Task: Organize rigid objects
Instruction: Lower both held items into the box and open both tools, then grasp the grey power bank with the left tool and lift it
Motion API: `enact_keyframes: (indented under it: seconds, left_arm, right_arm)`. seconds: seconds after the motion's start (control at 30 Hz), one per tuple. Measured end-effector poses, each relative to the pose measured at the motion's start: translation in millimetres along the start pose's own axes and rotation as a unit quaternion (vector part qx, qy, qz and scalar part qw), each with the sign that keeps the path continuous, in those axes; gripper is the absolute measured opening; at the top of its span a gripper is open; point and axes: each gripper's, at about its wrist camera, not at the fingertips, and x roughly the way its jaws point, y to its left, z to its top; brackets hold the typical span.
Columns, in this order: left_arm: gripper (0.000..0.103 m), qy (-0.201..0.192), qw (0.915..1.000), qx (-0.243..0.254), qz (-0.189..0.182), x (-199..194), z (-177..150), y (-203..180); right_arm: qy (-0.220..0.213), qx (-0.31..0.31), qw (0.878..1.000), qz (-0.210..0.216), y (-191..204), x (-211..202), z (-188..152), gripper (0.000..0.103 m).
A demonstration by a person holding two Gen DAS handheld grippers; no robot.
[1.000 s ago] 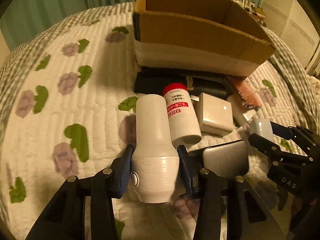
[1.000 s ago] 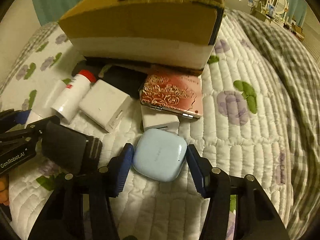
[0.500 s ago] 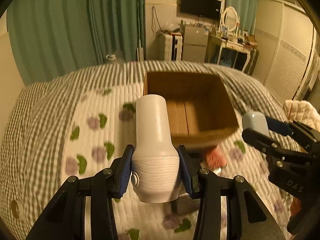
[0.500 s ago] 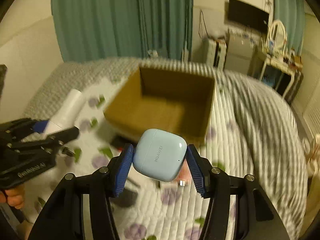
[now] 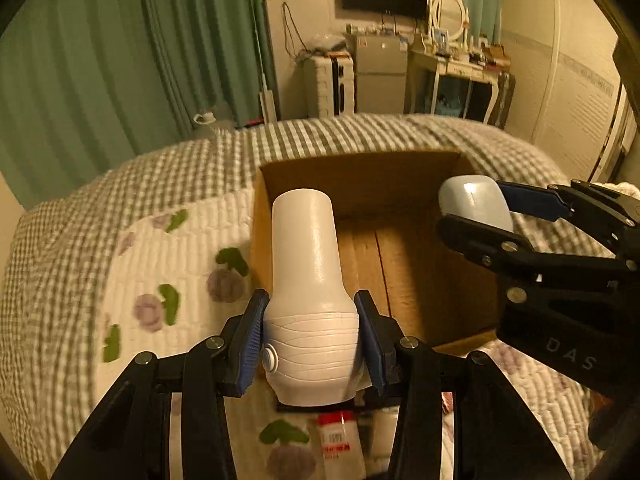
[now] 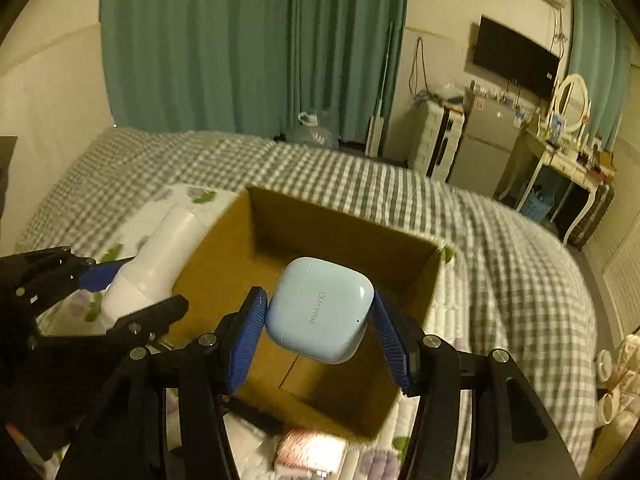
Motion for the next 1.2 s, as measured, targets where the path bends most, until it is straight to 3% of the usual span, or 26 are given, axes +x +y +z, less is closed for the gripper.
enact_keyframes:
  seconds: [0.2, 0.23, 0.27, 0.3, 0.43, 0.57, 0.7, 0.9, 1.03, 1.2]
  left_arm:
    - [0.047, 0.010, 0.9998, 0.017, -0.006, 31, -6, -5]
    - [0.050, 0.007, 0.9998, 0.015, -0.010, 30, -7, -4]
    - [0.061, 0.004, 0.9999, 0.009, -0.012, 27, -8, -3]
    - [0.069, 0.003, 0.9999, 0.005, -0.011, 25, -9, -2]
    - [0.070, -0.008, 0.9999, -0.008, -0.007, -3, -15, 1]
    - [0.083, -0.028, 0.9991, -0.031, 0.009, -50, -28, 5]
    - [0.085, -0.041, 0.9967, -0.060, 0.035, -87, -47, 6]
    - [0.085, -0.017, 0.9925, -0.115, 0.039, -101, -91, -7]
    - [0.085, 0.008, 0.9897, -0.138, 0.036, -87, -118, -21]
    - [0.085, 0.071, 0.9816, -0.176, 0.025, -53, -146, -34]
  right_arm:
    - [0.010, 0.007, 1.000, 0.028, -11, 36, -10, 0.055]
    - [0.006, 0.010, 0.999, 0.032, -14, 36, -12, 0.061]
    - [-0.001, 0.014, 0.999, 0.033, -16, 33, -12, 0.072]
    - [-0.008, 0.016, 0.999, 0.033, -17, 28, -13, 0.075]
    - [-0.022, 0.018, 0.999, 0.015, -24, -1, -9, 0.078]
    - [-0.029, 0.010, 1.000, -0.004, -32, -46, -6, 0.087]
    - [-0.019, 0.006, 1.000, -0.001, -36, -87, -18, 0.096]
    - [0.020, -0.015, 1.000, 0.004, -32, -113, -65, 0.097]
    - [0.038, -0.014, 0.999, 0.019, -29, -104, -103, 0.097]
    - [0.081, 0.001, 0.996, 0.047, -24, -70, -135, 0.097]
